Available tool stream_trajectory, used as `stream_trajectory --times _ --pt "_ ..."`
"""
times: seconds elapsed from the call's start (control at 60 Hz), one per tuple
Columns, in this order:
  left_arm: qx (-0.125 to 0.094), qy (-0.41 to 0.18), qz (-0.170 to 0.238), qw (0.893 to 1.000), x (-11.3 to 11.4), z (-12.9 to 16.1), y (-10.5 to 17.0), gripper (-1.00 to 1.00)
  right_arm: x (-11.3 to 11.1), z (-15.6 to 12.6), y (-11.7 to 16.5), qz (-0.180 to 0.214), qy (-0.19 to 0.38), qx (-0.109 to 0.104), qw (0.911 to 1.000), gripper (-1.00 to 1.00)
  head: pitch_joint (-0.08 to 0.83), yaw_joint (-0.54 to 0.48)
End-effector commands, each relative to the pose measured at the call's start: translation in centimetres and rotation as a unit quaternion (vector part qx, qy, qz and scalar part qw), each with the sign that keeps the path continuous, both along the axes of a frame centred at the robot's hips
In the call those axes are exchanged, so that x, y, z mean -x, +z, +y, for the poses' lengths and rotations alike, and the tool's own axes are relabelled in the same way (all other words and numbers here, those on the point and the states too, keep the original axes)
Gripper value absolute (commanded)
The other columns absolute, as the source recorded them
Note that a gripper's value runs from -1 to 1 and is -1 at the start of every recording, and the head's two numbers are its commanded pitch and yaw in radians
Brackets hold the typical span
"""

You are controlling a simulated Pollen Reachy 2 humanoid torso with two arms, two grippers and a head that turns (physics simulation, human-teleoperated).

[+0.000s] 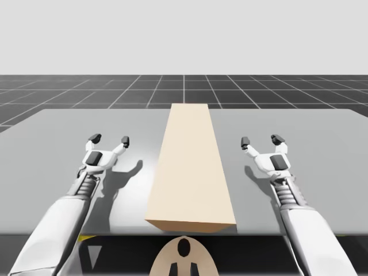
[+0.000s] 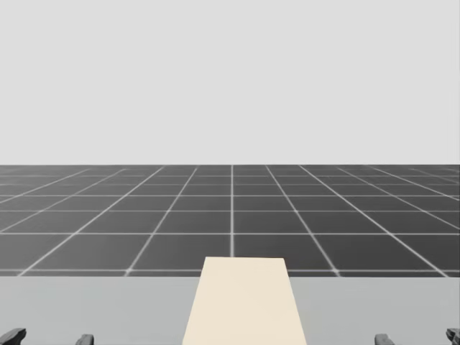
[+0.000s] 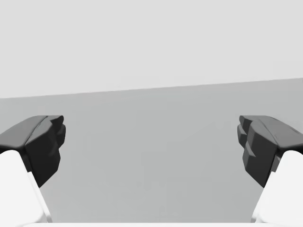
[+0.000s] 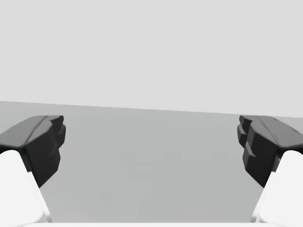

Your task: Retrieve the object from inside the box.

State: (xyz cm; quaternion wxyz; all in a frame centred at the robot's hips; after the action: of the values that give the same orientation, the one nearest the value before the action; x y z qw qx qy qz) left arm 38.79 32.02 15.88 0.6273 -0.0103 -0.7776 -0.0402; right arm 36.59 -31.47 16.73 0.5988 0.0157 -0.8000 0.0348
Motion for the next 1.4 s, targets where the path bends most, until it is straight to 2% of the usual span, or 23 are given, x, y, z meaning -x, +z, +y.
stream_trajectory --times 0.017,0.15,0.267,0.283,0.333,0.35,0.383,0.4,0.45,0.467,0.5,0.517,0.55,0.567,0.617,0.633,0.683,0.7,0.8,0.933,1.167,1.3,1.4 --pt "0.001 -0.005 -0.007 1.0 -0.5 0.1 -0.2 -1.0 -0.1 -0.1 -0.1 0.001 0.007 -0.006 1.0 -1.0 -0.001 0.01" --pt "-0.002 -0.007 -0.002 1.0 -0.5 0.1 -0.3 -1.0 -0.1 0.2 -0.4 0.006 0.034 -0.002 0.9994 -1.0 -0.003 0.01" --pt "-0.026 -0.034 0.032 0.999 -0.7 -0.2 -1.0 -1.0 0.2 0.8 -1.0 0.03 0.116 0.008 0.9927 -1.0 -0.002 0.01" --pt "-0.032 -0.034 0.032 0.998 -0.8 -0.3 -1.2 -1.0 0.4 1.2 -1.2 0.037 0.151 0.01 0.9877 -1.0 -0.002 0.01" --pt "-0.033 -0.046 0.037 0.998 -0.7 -0.5 -1.2 -1.0 0.8 1.6 -1.2 0.037 0.187 0.008 0.9816 -1.0 -0.001 0.01" --pt "-0.042 -0.06 0.04 0.996 -0.6 -0.7 -1.3 -1.0 1.1 2.1 -1.2 0.035 0.218 0.001 0.9753 -1.0 0.0 0.01" --pt "-0.047 -0.069 0.04 0.996 -0.5 -0.9 -1.4 -1.0 1.4 2.5 -1.1 0.035 0.237 -0.001 0.9708 -1.0 0.0 0.01" --pt "-0.05 -0.086 0.045 0.994 -0.3 -1.2 -1.4 -1.0 1.8 3.0 -1.0 0.03 0.261 0.002 0.9649 -1.0 0.001 0.01" --pt "-0.056 -0.1 0.045 0.992 -0.1 -1.5 -1.5 -1.0 2.3 3.6 -0.9 0.026 0.288 0.005 0.9571 -1.0 0.001 0.01" --pt "-0.065 -0.12 0.048 0.99 0.1 -1.8 -1.6 -1.0 2.8 4.0 -0.8 0.02 0.311 0.009 0.9502 -1.0 0.001 0.01" --pt "-0.071 -0.124 0.047 0.989 0.2 -2.0 -1.6 -1.0 3.0 4.3 -0.7 0.017 0.322 0.014 0.9465 -1.0 0.001 0.01" --pt "-0.074 -0.127 0.045 0.988 0.3 -2.3 -1.7 -1.0 3.5 4.7 -0.6 0.01 0.344 0.014 0.9387 -1.0 0.002 0.01" --pt "-0.073 -0.137 0.045 0.987 0.5 -2.4 -1.7 -1.0 3.9 5.0 -0.5 0.005 0.362 0.013 0.932 -1.0 0.002 0.01" --pt "-0.077 -0.157 0.043 0.984 0.7 -2.7 -1.7 -1.0 4.3 5.3 -0.4 -0.001 0.382 0.017 0.924 -1.0 0.002 0.0" --pt "-0.08 -0.181 0.041 0.979 1.1 -3.0 -1.7 -1.0 4.7 5.6 -0.4 -0.004 0.4 0.02 0.9164 -1.0 0.003 0.0" --pt "-0.085 -0.212 0.039 0.973 1.5 -3.3 -1.7 -1.0 5.1 5.9 -0.4 -0.007 0.413 0.026 0.9104 -1.0 0.004 0.01" --pt "-0.09 -0.231 0.038 0.968 1.9 -3.8 -1.7 -1.0 5.4 6.1 -0.4 -0.008 0.422 0.034 0.9061 -1.0 0.005 0.0" --pt "-0.099 -0.251 0.036 0.962 2.3 -4.2 -1.7 -1.0 5.6 6.3 -0.5 -0.008 0.429 0.039 0.9025 -1.0 0.006 0.0" --pt "-0.111 -0.294 0.033 0.949 3.2 -5.1 -1.7 -1.0 5.8 6.7 -0.8 -0.003 0.437 0.054 0.898 -1.0 0.008 0.0" --pt "-0.124 -0.362 0.038 0.923 4.6 -6.2 -1.9 -1.0 6.0 6.9 -0.9 0.002 0.445 0.056 0.8938 -1.0 0.011 0.0" --pt "-0.141 -0.417 0.053 0.896 5.9 -7.4 -2.2 -1.0 6.3 7.1 -1.0 0.002 0.458 0.064 0.8868 -1.0 0.012 0.0" --pt "-0.141 -0.43 0.061 0.89 5.9 -7.8 -2.5 -1.0 6.3 7.1 -1.1 0.001 0.461 0.068 0.8847 -1.0 0.016 0.01" --pt "-0.123 -0.44 0.06 0.887 5.3 -8.6 -2.6 -1.0 6.7 7.1 -1.3 -0.001 0.465 0.075 0.8819 -1.0 0.016 0.01"
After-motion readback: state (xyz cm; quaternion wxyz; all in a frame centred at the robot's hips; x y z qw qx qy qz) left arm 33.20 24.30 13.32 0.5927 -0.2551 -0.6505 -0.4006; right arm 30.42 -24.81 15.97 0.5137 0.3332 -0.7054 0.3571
